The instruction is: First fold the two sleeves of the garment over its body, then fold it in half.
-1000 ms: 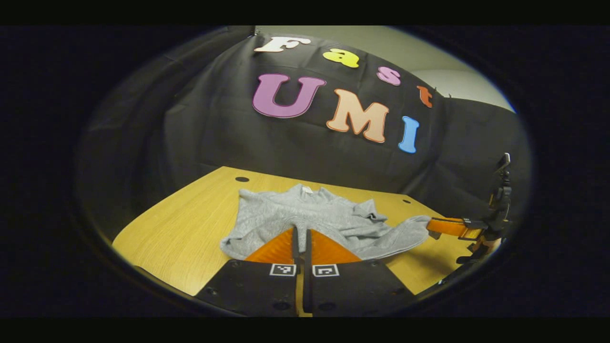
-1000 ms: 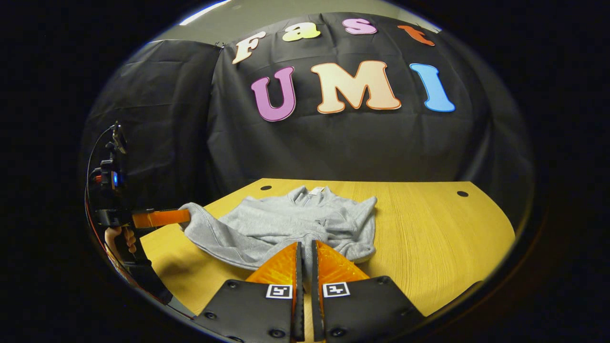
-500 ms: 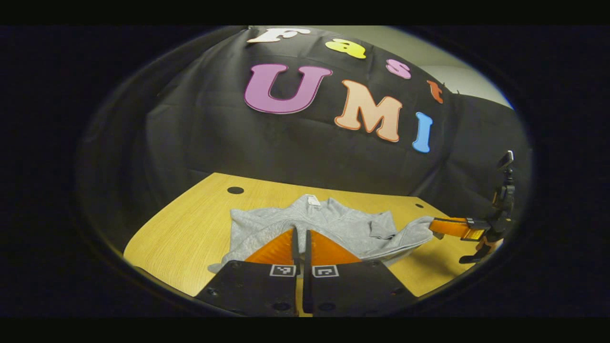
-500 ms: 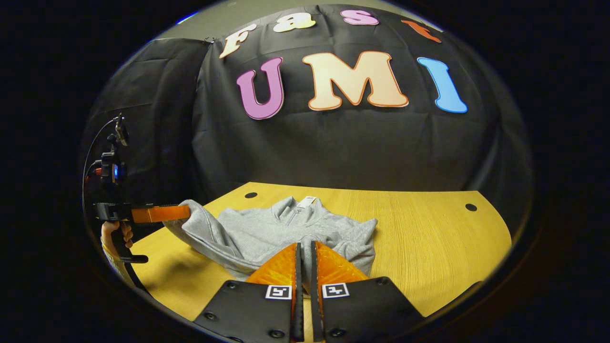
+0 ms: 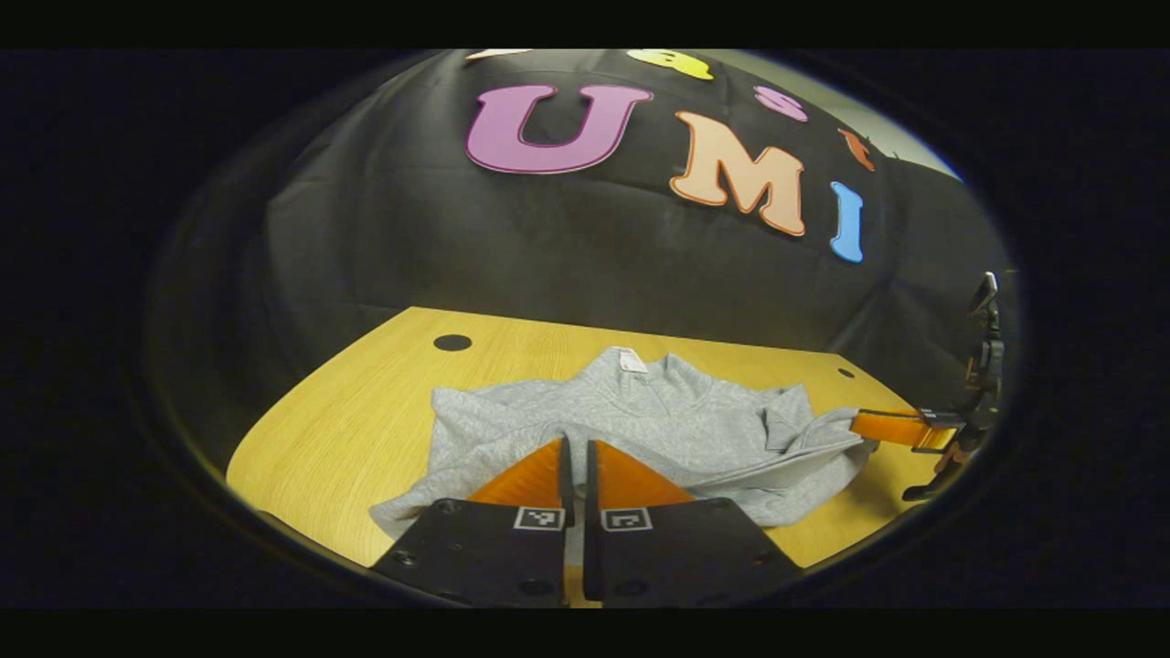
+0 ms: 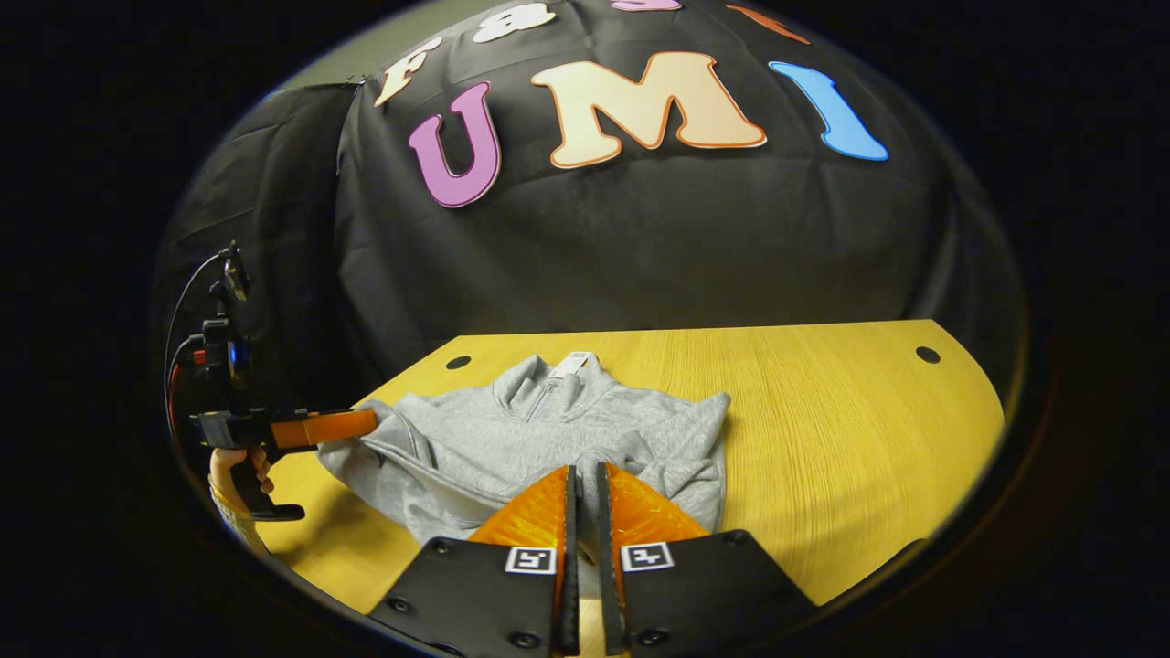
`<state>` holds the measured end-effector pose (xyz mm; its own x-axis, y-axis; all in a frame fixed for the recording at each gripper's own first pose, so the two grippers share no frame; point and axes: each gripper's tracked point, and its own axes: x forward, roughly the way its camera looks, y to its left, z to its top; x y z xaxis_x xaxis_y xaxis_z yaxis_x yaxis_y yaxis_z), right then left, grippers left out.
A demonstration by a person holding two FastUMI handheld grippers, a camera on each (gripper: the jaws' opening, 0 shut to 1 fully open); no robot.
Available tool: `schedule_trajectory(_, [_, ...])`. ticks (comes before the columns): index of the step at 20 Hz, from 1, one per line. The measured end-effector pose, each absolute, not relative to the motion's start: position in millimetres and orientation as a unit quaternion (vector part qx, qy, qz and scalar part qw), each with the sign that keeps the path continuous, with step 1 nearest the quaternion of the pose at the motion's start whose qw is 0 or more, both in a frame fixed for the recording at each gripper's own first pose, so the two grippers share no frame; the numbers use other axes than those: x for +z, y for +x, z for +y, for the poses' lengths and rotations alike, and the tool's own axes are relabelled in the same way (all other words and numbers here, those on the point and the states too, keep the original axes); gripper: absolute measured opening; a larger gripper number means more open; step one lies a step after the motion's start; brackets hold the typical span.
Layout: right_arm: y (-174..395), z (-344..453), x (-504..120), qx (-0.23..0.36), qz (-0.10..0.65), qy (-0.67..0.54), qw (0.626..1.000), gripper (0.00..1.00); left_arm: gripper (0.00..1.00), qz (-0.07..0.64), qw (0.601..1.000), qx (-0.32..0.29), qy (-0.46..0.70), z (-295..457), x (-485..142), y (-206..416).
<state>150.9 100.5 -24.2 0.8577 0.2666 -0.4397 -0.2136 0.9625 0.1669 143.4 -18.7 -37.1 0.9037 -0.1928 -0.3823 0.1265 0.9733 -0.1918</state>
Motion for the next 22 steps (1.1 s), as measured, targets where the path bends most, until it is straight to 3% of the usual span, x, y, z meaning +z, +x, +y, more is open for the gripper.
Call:
schedule_trajectory(2, [162.3, 95.2, -14.0, 0.115, 0.215, 0.057, 0.968, 0.19, 0.11, 0.196, 0.978, -0.057, -0.046, -6.8, -33.0, 153.6])
schedule_trajectory(3, [166.3, 93.5, -8.7, 0.112, 0.208, 0.063, 0.97, 0.28, 0.25, 0.189, 0.98, -0.05, -0.033, -4.4, -31.0, 160.2])
schedule_trajectory(5, [171.1, 94.6, -0.5, 0.113, 0.196, 0.075, 0.971, 0.56, 0.68, 0.172, 0.984, -0.043, -0.022, -5.3, -19.6, 165.1])
schedule_trajectory(7, [176.6, 88.5, 10.5, 0.101, 0.173, 0.066, 0.978, 0.8, 0.97, 0.148, 0.988, -0.028, -0.016, -1.8, -8.6, 172.2])
schedule_trajectory(8, [176.9, 87.7, 15.0, 0.101, 0.164, 0.063, 0.979, 0.97, 0.97, 0.135, 0.991, -0.021, -0.016, -0.8, 1.3, 171.4])
schedule_trajectory(17, [122.3, 100.1, 98.2, 0.127, 0.057, 0.02, 0.99, 0.98, 0.96, 0.006, 0.999, -0.017, -0.034, 6.5, 103.7, 116.0])
schedule_trajectory(22, [61.9, 99.7, 114.4, 0.134, 0.001, 0.027, 0.991, 0.97, 0.96, -0.015, 0.999, 0.004, -0.031, 27.4, 96.8, 56.2])
